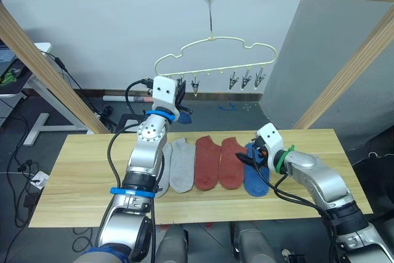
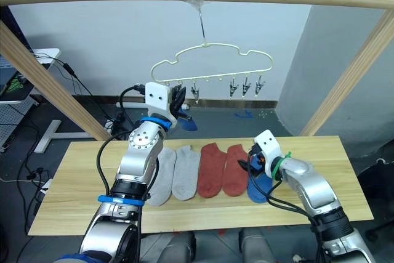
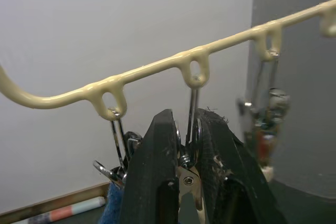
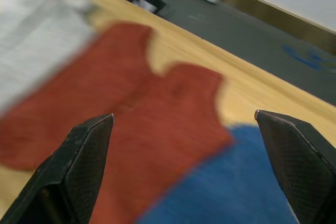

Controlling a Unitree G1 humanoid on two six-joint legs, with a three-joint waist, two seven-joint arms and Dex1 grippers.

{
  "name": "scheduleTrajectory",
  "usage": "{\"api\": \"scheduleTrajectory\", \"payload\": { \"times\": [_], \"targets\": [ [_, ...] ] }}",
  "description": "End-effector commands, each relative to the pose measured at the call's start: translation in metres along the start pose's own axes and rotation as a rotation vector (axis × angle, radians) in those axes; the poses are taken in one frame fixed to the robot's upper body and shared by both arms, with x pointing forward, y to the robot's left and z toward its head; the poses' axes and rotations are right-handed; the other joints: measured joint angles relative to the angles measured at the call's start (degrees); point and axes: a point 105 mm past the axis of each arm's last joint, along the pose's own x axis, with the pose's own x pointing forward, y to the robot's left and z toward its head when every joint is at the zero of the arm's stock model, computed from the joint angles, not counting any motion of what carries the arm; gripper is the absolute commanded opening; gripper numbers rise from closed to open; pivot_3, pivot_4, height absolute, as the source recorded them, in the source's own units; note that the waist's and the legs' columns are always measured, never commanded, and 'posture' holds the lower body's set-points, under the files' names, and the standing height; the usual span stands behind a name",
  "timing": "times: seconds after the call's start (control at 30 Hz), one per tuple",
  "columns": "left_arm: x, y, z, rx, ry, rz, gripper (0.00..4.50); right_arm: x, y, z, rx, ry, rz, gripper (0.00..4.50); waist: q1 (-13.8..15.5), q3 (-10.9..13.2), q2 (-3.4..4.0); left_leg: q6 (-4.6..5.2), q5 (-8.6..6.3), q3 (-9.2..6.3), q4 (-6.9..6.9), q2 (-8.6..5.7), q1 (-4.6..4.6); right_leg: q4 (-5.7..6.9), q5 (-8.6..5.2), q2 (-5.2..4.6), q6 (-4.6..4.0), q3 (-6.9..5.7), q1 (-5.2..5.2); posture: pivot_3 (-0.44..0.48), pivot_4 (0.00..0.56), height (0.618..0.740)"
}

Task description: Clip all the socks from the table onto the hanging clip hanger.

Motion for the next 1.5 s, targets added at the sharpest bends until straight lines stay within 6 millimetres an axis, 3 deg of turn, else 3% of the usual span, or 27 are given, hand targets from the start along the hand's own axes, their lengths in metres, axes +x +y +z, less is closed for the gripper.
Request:
{"api": "scheduleTrajectory", "payload": {
  "times": [0.03,0.27,0.43,0.53,0.9,0.93,1.1,1.17,1.27,1.33,1.5],
  "targets": [
    [-0.005,0.0,0.008,0.0,-0.021,-0.012,0.22,0.008,-0.014,-0.018,0.02,0.035,-0.039,4.5,0.0,0.0,0.0,0.0,0.0,0.0,0.0,0.0,0.0,0.0,0.0,0.0,0.01,0.01,0.01,0.028,0.204,0.74],
    [-0.008,-0.004,0.006,-0.008,-0.014,-0.015,0.22,0.015,-0.024,-0.035,0.01,0.088,-0.057,4.5,0.1,0.0,0.0,-0.01,0.0,0.02,0.03,-0.01,0.01,-0.01,0.04,0.0,0.03,0.04,0.04,0.028,0.204,0.74],
    [-0.011,-0.005,0.003,-0.01,0.002,-0.018,0.22,0.009,-0.023,-0.067,0.013,0.182,-0.026,4.5,0.1,0.0,0.0,0.0,0.0,0.02,0.03,-0.01,0.01,-0.04,0.03,-0.01,0.03,0.04,0.07,0.046,0.209,0.74],
    [-0.01,-0.005,0.004,-0.01,0.0,-0.021,0.22,0.007,-0.024,-0.073,0.007,0.195,-0.025,3.95,0.2,0.0,-0.01,0.0,0.0,0.01,0.03,-0.02,0.11,-0.03,0.03,-0.01,0.04,0.03,0.15,0.044,0.208,0.74],
    [-0.011,-0.007,0.003,-0.046,0.011,-0.044,0.22,-0.01,-0.026,-0.09,-0.091,0.2,-0.003,0.23,0.2,0.0,-0.02,0.0,-0.01,0.01,0.02,-0.02,0.69,-0.12,0.02,-0.02,0.06,0.04,0.75,0.037,0.206,0.74],
    [-0.012,-0.006,0.003,-0.102,0.015,-0.043,0.22,-0.014,-0.025,-0.082,-0.151,0.172,0.004,0.04,0.2,0.0,-0.03,-0.01,-0.01,0.01,0.02,-0.02,0.72,-0.11,0.02,-0.02,0.06,0.04,0.76,0.042,0.207,0.74],
    [-0.016,0.002,0.008,-0.393,0.066,-0.065,0.22,-0.026,-0.009,-0.029,-0.403,0.006,0.038,0.04,-0.2,0.0,-0.01,-0.01,-0.01,0.02,0.02,-0.02,0.69,-0.11,0.01,-0.02,0.07,0.05,0.72,0.049,0.205,0.74],
    [-0.018,0.003,0.009,-0.457,0.096,-0.079,0.22,-0.029,-0.003,-0.016,-0.443,-0.031,0.038,0.04,-0.8,0.0,-0.01,-0.01,-0.01,0.05,0.02,0.0,0.71,-0.07,0.01,-0.01,0.08,0.08,0.69,0.049,0.205,0.74],
    [-0.026,0.005,0.016,-0.862,0.175,-0.141,0.22,-0.034,0.04,0.044,-0.634,-0.226,0.068,0.04,-1.1,0.0,-0.02,-0.01,-0.01,0.02,0.02,0.0,0.71,-0.01,0.01,-0.01,0.08,0.06,0.67,0.05,0.199,0.74],
    [-0.032,0.004,0.022,-1.003,0.196,-0.183,0.22,-0.035,0.058,0.066,-0.703,-0.301,0.067,0.04,-1.2,0.0,-0.02,-0.01,-0.01,-0.03,0.02,0.04,0.71,-0.01,0.0,0.03,0.08,0.03,0.64,0.048,0.196,0.74],
    [-0.041,0.003,0.025,-1.144,0.237,-0.2,0.22,-0.025,0.075,0.097,-0.828,-0.386,-0.005,0.04,-0.6,0.0,-0.1,-0.04,-0.01,-0.03,0.02,-0.01,0.65,-0.12,0.01,-0.02,0.08,0.03,0.67,0.048,0.194,0.74]
  ]
}}
